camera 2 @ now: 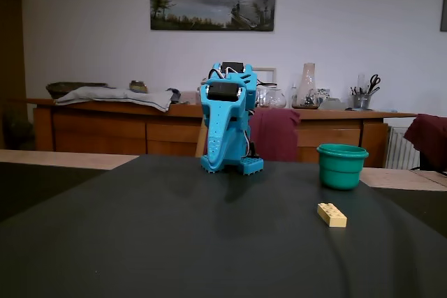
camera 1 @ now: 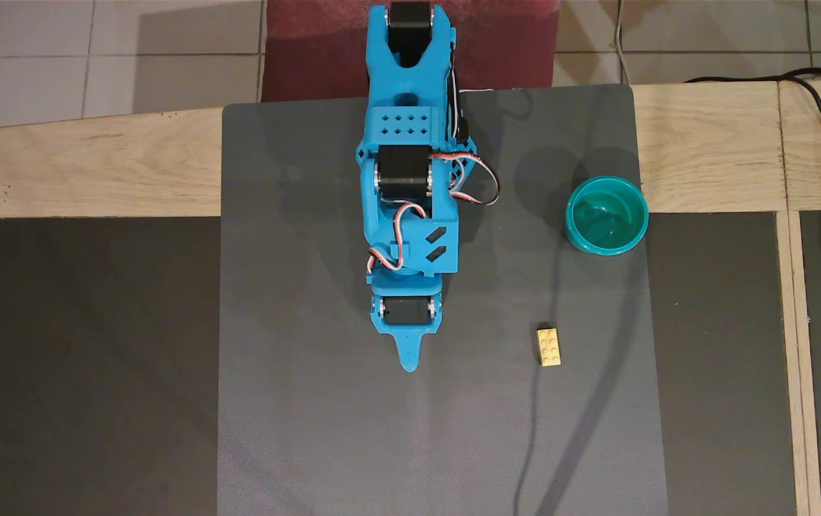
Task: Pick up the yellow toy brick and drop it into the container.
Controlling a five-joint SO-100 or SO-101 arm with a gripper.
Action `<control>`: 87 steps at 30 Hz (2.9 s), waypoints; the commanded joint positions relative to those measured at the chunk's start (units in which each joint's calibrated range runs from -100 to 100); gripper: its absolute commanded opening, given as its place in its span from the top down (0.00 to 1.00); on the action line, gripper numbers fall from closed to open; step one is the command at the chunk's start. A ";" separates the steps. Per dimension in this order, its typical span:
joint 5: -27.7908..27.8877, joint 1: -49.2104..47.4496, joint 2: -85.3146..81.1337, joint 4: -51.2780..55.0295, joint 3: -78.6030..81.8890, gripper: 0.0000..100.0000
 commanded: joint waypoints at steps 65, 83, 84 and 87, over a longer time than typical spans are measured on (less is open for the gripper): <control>27.19 -29.00 82.28 11.53 -60.11 1.00; 30.49 -30.93 83.29 10.28 -58.84 0.69; 30.54 -30.93 83.29 10.28 -58.57 0.69; 31.64 -30.93 83.38 10.19 -57.94 0.69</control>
